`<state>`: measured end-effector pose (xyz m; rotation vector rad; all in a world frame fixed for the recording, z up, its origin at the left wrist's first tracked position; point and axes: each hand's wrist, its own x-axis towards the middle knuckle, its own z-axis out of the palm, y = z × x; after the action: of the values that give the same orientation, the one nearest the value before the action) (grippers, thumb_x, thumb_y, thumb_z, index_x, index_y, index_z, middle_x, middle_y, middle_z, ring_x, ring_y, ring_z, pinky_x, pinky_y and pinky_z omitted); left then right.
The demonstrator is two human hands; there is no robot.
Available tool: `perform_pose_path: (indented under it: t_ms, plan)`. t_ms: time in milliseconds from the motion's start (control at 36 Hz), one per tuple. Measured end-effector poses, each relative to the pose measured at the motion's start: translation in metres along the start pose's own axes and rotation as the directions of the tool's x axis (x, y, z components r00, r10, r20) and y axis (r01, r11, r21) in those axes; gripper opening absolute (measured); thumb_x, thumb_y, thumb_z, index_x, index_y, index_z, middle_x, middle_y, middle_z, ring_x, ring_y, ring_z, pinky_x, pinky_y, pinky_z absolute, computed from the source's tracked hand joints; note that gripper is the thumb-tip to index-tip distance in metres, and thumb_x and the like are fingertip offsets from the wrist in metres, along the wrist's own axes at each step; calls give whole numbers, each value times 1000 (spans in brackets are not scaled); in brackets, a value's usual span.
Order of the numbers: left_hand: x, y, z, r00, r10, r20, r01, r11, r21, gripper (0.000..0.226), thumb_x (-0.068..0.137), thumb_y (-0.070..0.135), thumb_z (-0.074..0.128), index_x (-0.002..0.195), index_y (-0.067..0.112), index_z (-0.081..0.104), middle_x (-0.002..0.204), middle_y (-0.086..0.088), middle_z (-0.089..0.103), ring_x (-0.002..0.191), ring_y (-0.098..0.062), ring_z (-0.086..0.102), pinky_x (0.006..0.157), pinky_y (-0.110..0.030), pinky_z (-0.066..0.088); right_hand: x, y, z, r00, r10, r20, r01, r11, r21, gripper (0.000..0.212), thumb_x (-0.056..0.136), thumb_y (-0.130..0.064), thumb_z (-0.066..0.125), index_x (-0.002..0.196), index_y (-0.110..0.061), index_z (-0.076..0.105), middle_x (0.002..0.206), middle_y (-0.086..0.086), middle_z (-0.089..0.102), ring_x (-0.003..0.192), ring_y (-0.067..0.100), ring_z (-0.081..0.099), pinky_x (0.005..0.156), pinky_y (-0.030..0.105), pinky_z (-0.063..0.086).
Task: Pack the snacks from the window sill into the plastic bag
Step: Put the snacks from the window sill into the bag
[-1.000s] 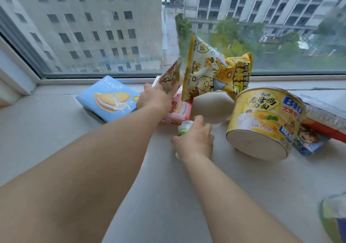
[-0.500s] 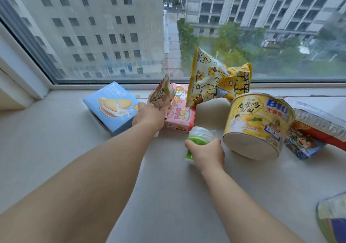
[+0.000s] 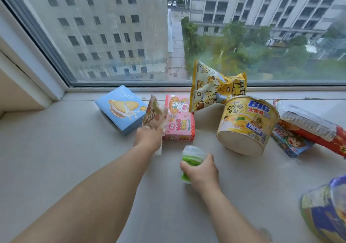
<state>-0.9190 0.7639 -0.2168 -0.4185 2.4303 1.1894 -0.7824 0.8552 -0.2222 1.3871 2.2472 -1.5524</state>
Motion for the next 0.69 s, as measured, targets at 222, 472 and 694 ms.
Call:
perform_pose_path:
  t_ms: [222, 472, 694]
  plan:
    - [-87, -43, -75, 992, -125, 30, 128, 967, -221, 45, 80, 37, 62, 117, 12, 57, 109, -16, 64, 92, -28, 62, 90, -36, 51, -73, -10, -32, 988, 105, 109, -104, 994, -22, 68, 69, -35, 78, 122, -6, 48, 116, 12, 61, 104, 27, 58, 73, 25, 41]
    - [-218, -36, -194, 975, 220, -13, -216, 943, -253, 32, 59, 41, 68, 88, 30, 59, 100, 1, 64, 90, -21, 60, 77, -30, 49, -186, -59, -67, 973, -167, 162, 112, 946, 303, 113, 21, -60, 84, 120, -16, 55, 111, 10, 66, 98, 24, 65, 82, 38, 56]
    - [-296, -105, -253, 908, 412, -81, -418, 904, -91, 28, 83, 29, 71, 108, 24, 58, 122, -2, 60, 105, -24, 59, 84, -28, 45, -312, -68, -88, 916, -389, 100, 304, 834, 460, 90, 41, -49, 84, 119, -12, 57, 109, 10, 67, 97, 23, 68, 84, 42, 57]
